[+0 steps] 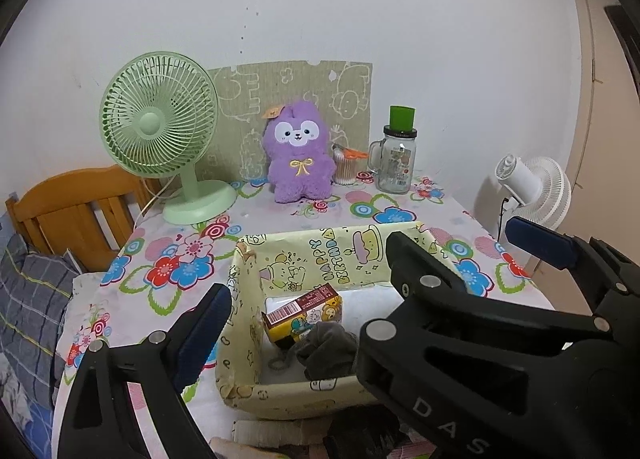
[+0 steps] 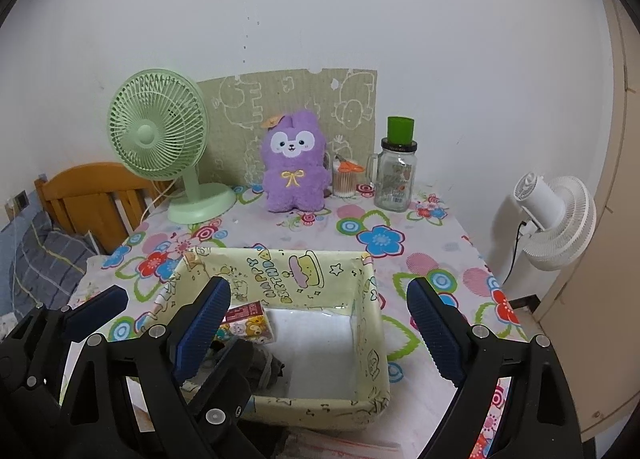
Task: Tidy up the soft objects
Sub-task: 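Open both tools to drop the sock and pouch into the box, then withdraw both tools from the box back toward the remaining items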
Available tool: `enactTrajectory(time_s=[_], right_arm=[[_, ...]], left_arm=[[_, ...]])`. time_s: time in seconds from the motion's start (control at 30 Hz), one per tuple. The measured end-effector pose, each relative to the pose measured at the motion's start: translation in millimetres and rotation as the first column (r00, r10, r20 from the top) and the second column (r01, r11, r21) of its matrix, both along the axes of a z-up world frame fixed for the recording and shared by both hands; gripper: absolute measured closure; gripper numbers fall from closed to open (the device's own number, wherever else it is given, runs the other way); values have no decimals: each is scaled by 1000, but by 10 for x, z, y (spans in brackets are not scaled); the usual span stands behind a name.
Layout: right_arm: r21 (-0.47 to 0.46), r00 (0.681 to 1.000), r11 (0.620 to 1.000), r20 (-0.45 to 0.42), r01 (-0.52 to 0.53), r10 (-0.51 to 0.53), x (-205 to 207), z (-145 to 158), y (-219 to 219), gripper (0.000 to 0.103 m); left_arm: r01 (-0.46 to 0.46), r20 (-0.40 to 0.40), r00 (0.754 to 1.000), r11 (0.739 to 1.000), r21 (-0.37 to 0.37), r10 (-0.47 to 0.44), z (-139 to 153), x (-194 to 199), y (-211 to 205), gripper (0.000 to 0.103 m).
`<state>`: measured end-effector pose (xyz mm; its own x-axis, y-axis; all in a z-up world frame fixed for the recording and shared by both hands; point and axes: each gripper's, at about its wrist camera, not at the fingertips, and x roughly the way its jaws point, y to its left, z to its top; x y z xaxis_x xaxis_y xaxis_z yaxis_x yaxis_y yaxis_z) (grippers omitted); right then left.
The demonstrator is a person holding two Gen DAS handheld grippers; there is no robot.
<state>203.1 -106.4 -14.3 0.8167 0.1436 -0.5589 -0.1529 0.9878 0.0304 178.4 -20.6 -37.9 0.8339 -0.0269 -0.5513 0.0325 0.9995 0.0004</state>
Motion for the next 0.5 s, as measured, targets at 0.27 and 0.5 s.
enactTrajectory(time_s=[0.27,0.5], right_arm=[[0,1000,1000,19,4,-4,-179,123,-18,11],[-2,1000,1000,29,-4,4,-357,197,-26,11]], left_arm=[[2,25,1000,1000,-3,-2,92,-165,-9,8],[6,37,999,1000,-5,-5,135,-330,-22,8]])
